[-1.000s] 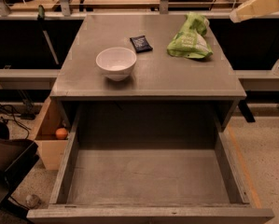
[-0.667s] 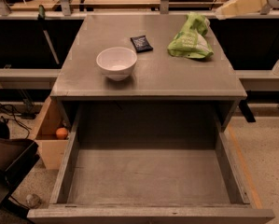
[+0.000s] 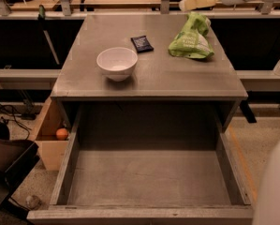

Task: Place green rice chip bag into top drawer

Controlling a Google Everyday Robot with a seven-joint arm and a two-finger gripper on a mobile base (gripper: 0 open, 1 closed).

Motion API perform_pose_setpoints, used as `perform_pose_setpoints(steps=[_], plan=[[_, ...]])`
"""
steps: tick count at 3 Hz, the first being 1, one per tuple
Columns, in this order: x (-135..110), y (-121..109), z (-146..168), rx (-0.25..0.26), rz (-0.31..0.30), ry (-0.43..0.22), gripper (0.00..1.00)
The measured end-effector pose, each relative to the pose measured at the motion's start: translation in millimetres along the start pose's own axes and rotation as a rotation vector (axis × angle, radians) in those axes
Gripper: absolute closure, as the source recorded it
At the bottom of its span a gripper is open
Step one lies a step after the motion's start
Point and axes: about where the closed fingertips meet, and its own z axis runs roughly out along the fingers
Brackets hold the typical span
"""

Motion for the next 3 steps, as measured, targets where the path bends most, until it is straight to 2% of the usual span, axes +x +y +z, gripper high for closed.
perform_pose_setpoints(steps=[1,2,3], plan=[[2.6,-2.1,47.9,0.025,-0.018,0.042,0.0],[19.6,-10.7,76.8,0.06,-0.023,0.102,0.0],[48.1,-26.0,92.1,0.096,0.013,0.168,0.0]])
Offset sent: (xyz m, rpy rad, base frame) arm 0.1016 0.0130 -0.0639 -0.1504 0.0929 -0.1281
